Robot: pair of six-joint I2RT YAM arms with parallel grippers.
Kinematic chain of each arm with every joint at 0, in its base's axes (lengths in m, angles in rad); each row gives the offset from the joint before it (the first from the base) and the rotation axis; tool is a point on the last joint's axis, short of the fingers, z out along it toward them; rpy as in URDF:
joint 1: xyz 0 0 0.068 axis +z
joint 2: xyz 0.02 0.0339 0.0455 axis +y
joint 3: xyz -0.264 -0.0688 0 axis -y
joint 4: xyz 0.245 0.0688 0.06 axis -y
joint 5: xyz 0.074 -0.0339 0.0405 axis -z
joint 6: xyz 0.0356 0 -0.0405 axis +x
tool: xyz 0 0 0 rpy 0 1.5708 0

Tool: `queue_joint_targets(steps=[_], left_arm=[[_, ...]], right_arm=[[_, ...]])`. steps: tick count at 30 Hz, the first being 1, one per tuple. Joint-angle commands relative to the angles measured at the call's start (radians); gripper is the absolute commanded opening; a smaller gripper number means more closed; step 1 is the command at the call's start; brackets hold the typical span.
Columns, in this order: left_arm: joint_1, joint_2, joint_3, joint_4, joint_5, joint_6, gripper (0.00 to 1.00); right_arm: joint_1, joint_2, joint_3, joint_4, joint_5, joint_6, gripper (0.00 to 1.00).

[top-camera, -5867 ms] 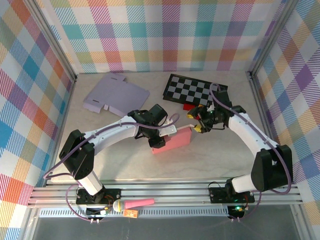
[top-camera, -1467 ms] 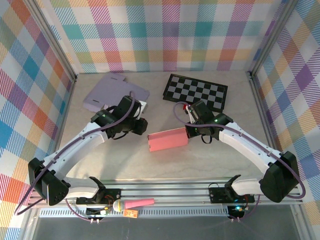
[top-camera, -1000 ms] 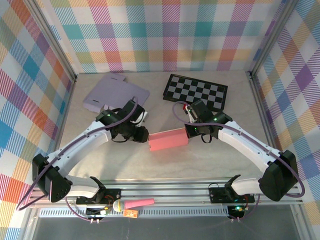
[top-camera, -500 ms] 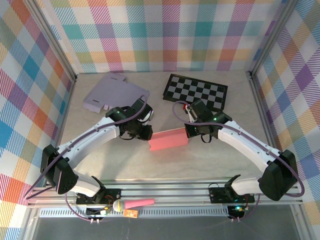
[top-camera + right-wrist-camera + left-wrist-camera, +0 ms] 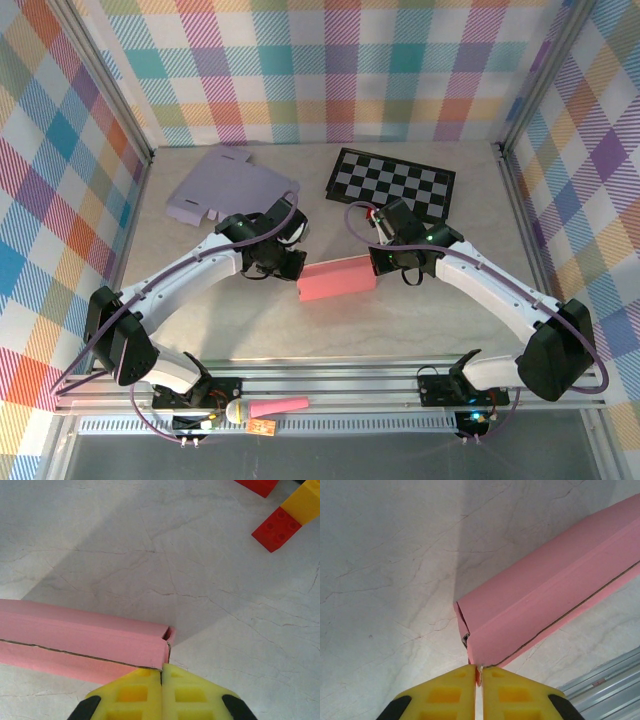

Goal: Fold the paper box

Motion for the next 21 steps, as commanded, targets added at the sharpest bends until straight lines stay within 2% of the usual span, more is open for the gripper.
queue_joint_targets(steps=[1,13,21], left_arm=[[-0.007,0.009,0.024,0.003,-0.011,0.002,0.08],[-0.008,0.02,0.028,0.011,-0.009,-0.07,0.0],[-0.008,0.038,0.049,-0.001,0.023,-0.164,0.0]], right_arm=[[0.006,0.011,0.019,-0.017,0.003,0.008,0.0],[0.008,0.008,0.016,-0.016,0.003,0.018,0.0],[0.008,0.005,0.014,-0.016,0.006,0.019,0.0]])
